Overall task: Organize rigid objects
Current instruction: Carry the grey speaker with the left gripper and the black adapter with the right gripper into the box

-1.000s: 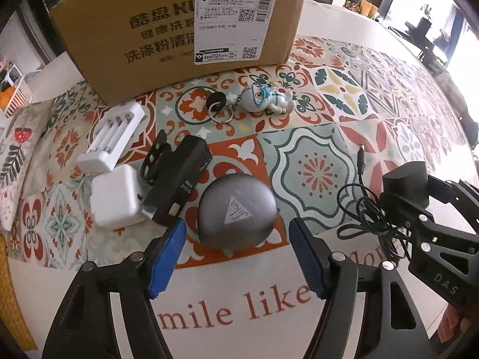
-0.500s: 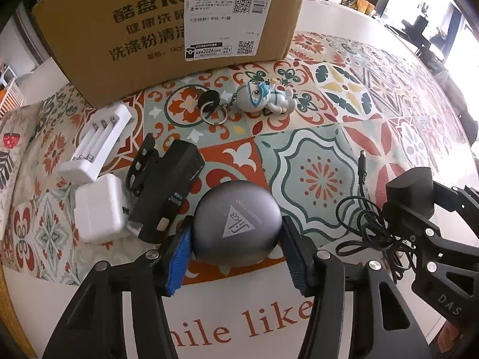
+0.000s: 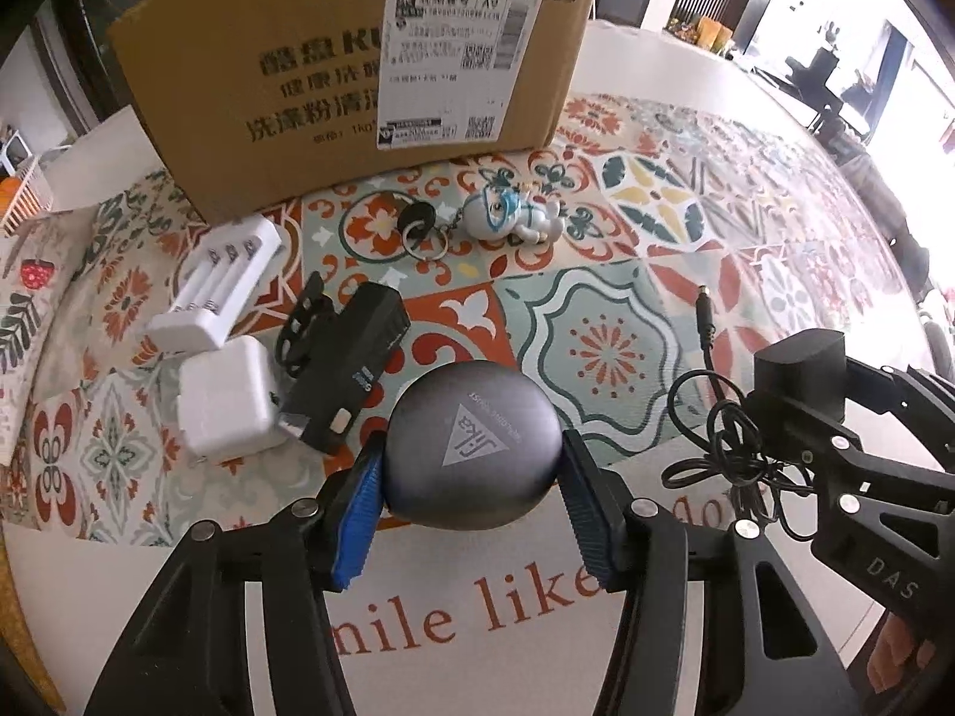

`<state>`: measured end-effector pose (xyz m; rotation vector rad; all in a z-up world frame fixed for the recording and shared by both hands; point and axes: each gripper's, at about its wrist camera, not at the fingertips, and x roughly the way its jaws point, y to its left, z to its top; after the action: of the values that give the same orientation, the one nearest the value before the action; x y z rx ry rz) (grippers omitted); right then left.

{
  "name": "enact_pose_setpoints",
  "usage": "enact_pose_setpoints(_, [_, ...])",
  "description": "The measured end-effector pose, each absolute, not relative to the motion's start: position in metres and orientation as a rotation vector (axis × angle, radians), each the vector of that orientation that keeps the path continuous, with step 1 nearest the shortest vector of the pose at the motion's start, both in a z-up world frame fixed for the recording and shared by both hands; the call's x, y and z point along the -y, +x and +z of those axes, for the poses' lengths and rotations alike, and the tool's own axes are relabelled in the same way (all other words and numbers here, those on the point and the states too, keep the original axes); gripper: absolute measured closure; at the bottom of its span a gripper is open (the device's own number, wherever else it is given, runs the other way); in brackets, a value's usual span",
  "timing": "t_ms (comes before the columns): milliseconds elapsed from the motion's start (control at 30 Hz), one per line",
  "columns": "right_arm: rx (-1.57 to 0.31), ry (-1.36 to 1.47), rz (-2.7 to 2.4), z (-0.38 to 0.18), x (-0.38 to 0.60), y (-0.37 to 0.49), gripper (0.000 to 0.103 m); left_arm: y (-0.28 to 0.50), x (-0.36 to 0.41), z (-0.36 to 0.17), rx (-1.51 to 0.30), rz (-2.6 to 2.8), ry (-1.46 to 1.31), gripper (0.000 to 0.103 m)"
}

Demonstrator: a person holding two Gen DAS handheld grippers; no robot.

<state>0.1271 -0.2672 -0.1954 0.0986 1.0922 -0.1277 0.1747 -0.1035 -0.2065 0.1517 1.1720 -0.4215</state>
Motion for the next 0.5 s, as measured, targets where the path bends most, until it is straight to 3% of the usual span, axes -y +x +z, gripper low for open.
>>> enact_pose_setpoints(500, [-0.984,0.111,-0.109,-0.145,0.248,0.126,0.047,0.173,0.068,-0.136,-1.024,-0.407,0.092,0.048])
